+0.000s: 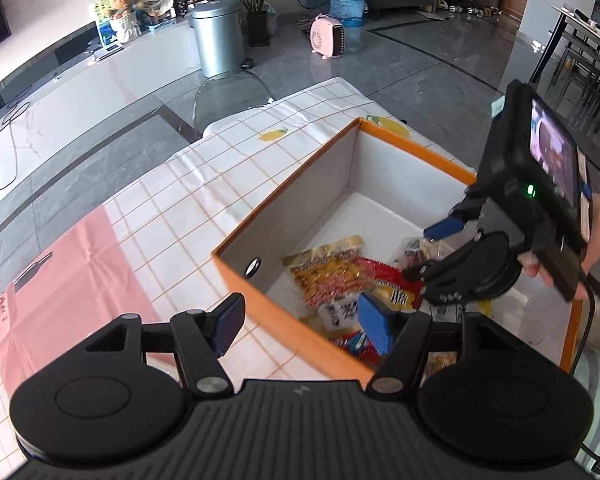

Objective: Organize snacks
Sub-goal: 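Open the left tool inside the box while the right tool releases the bun bag, then withdraw both tools from the box back to the snack pile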

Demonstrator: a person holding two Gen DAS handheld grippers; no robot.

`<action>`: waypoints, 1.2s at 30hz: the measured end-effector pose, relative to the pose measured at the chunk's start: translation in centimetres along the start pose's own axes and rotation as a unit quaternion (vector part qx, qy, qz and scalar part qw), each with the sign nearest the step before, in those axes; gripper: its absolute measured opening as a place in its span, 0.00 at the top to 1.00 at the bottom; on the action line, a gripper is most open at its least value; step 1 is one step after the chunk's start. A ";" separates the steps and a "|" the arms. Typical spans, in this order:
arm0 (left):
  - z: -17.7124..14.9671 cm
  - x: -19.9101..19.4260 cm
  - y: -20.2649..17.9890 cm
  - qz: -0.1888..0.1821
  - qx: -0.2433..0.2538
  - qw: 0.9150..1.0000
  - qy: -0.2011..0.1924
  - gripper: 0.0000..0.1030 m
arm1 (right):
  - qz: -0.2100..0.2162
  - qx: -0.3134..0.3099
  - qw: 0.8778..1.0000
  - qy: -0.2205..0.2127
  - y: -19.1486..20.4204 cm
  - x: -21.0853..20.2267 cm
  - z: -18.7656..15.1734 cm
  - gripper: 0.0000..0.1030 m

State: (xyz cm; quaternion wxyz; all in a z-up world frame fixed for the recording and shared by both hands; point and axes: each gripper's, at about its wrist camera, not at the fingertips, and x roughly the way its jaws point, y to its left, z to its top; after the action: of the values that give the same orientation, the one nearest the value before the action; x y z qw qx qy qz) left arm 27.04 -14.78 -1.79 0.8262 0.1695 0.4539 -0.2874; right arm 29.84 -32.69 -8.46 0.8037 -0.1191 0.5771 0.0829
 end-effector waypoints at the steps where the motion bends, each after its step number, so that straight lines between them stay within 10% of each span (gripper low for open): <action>1: -0.2 -0.3 0.2 0.003 -0.001 1.000 0.001 0.26 | 0.000 0.003 1.000 0.000 0.1 -0.1 0.0 0.56; 19: -8.3 -9.8 3.2 0.055 -0.093 0.993 -0.055 0.26 | 0.034 0.069 0.991 -0.110 4.3 -11.9 -4.0 0.42; 36: -23.2 -14.7 5.9 0.113 -0.267 0.950 -0.115 0.26 | 0.110 0.113 0.947 -0.278 18.5 -16.0 -11.0 0.38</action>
State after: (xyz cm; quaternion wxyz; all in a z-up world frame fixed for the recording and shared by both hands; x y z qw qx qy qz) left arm 9.37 7.08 -1.56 0.9148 -0.0413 0.3942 -0.0784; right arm 9.71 -18.10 1.61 0.9265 0.0646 0.3455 0.1344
